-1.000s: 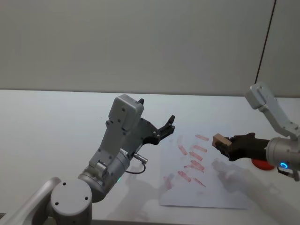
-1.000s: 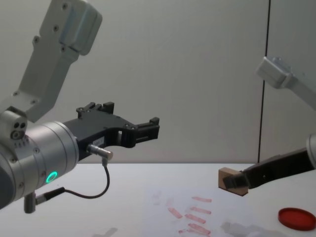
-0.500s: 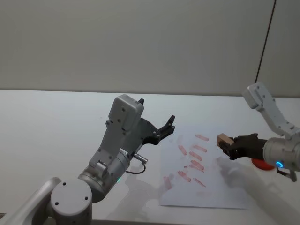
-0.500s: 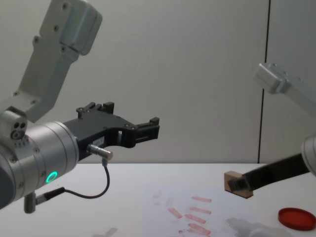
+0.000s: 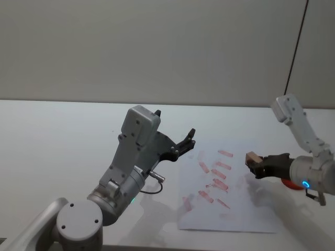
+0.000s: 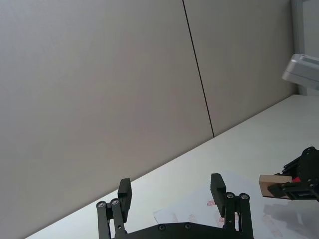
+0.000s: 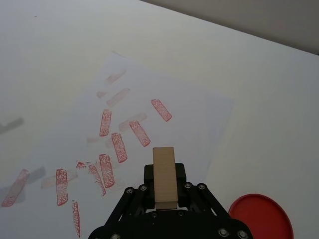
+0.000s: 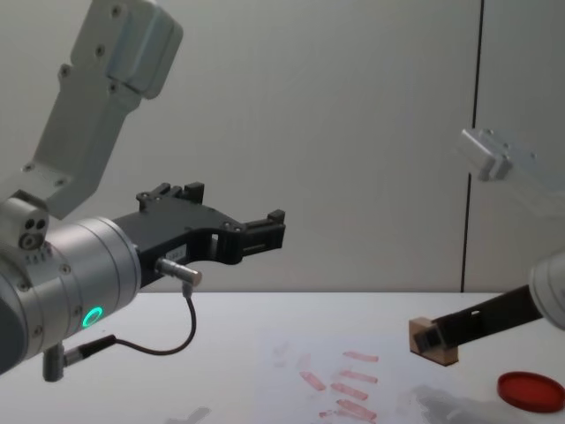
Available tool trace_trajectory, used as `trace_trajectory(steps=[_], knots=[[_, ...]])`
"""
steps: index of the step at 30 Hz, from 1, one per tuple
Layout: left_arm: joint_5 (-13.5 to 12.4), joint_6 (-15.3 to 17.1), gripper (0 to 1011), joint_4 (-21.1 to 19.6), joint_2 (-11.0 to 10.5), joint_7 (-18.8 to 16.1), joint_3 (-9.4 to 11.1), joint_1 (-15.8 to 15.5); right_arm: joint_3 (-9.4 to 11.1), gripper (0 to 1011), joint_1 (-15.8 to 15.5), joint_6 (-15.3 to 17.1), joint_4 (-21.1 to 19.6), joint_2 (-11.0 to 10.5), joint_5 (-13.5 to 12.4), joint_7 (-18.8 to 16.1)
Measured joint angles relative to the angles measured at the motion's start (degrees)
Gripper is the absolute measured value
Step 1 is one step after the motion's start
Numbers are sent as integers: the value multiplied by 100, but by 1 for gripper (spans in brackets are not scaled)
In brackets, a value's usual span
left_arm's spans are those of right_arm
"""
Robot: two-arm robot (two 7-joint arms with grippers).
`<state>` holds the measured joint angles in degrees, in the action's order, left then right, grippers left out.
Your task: Use the one hand to pick up the stamp and affix it onto the A4 paper.
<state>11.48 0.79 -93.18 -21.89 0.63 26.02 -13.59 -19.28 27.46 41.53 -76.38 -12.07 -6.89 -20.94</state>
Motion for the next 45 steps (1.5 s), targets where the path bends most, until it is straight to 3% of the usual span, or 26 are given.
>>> trace_trajectory(steps=[17, 45], knots=[[0, 0, 1002, 0, 0, 0, 0, 0, -7, 218, 85, 247, 268, 228, -317, 548], [0, 0, 1002, 0, 0, 0, 0, 0, -132, 218, 279, 406, 695, 429, -106, 651]])
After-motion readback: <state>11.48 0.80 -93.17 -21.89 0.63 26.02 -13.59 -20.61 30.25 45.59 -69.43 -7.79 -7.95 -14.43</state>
